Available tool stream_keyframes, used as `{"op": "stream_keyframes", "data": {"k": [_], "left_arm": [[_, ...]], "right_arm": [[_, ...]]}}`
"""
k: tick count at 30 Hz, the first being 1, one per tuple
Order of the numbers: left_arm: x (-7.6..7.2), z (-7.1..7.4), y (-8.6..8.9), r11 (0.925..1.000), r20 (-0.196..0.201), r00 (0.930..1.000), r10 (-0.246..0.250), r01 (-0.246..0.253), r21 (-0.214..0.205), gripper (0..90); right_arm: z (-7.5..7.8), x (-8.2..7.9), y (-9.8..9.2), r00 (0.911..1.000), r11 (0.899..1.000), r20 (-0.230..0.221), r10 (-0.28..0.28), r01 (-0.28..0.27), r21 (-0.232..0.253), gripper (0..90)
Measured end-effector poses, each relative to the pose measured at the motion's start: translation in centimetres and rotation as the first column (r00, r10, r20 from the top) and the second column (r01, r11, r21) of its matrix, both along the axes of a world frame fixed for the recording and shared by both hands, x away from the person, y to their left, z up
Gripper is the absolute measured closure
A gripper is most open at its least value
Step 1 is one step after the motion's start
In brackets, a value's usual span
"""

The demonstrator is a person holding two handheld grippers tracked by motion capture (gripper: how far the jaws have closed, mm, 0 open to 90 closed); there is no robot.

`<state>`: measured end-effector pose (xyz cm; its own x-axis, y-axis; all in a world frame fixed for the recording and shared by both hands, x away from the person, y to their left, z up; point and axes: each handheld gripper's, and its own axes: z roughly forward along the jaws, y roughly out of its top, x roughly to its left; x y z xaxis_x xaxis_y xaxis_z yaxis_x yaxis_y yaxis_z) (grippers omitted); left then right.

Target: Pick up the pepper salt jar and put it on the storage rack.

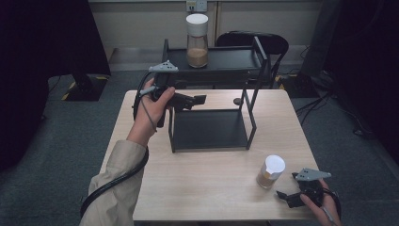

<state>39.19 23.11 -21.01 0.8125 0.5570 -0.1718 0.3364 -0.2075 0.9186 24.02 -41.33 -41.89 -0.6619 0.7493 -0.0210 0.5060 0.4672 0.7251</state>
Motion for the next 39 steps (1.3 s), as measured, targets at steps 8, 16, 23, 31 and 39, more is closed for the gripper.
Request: {"op": "stream_keyframes", "data": {"k": [8, 16, 23, 31, 39], "left_arm": [[-0.1, -2.0, 0.2, 0.9998, -0.013, 0.9998, -0.017, 0.016, -0.006, 0.9], [-0.3, -4.0, 0.5, 0.9996, -0.024, 0.9993, -0.029, 0.029, -0.007, 0.9], [-0.6, -5.9, 0.9, 0.9991, -0.028, 0.9988, -0.04, 0.04, -0.016, 0.9], [-0.9, -8.2, 1.5, 0.9991, -0.043, 0.9982, -0.042, 0.041, -0.01, 0.9], [-1.5, -10.5, 2.4, 0.9993, -0.06, 0.9976, -0.035, 0.035, -0.012, 0.9]], "right_arm": [[0.0, 0.0, 0.0, 1.0, 1.0, 0.0, 0.0, 0.0, 0.0, 0.0], [0.0, 0.0, 0.0, 1.0, 1.0, -0.002, 0.0, 0.0, 0.0, 0.0], [0.0, 0.0, 0.0, 1.0, 1.0, -0.001, -0.001, 0.001, -0.001, 0.0], [0.0, 0.0, 0.0, 1.0, 1.0, -0.001, -0.001, 0.001, -0.001, 0.0], [0.0, 0.0, 0.0, 1.0, 1.0, -0.001, -0.001, 0.001, -0.001, 0.0]]}}
